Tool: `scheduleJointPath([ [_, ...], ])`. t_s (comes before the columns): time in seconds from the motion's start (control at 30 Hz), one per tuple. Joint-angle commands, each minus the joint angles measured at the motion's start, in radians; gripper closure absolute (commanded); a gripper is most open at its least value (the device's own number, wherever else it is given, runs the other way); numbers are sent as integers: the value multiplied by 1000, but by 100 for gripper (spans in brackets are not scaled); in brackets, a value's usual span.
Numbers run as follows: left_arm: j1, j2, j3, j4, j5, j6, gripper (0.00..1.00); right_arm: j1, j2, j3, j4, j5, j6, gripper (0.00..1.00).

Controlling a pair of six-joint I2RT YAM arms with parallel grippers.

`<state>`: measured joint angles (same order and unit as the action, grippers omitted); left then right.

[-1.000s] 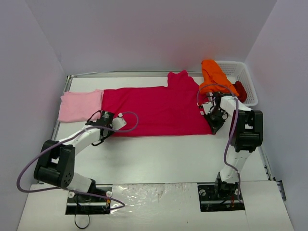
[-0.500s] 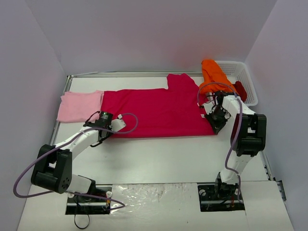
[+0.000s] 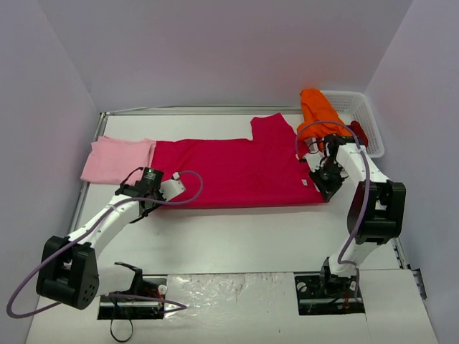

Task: Fold and stack the t-shirts
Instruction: Fold the flattened tshirt in 1/3 of the way

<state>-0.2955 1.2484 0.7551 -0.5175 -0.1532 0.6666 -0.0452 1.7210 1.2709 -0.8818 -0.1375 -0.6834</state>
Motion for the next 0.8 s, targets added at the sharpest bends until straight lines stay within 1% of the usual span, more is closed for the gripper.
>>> scheduleJointPath([
  [0.0, 4, -46, 23, -95, -37, 30, 98, -13, -54, -13, -103, 67, -34, 100],
  [0.33, 4, -116, 24, -182, -20, 42, 98, -13, -97, -13, -169, 76, -65, 100],
  [0.77, 4, -168, 36, -288, 18, 60, 98, -12, -149, -44, -223, 87, -91, 100],
])
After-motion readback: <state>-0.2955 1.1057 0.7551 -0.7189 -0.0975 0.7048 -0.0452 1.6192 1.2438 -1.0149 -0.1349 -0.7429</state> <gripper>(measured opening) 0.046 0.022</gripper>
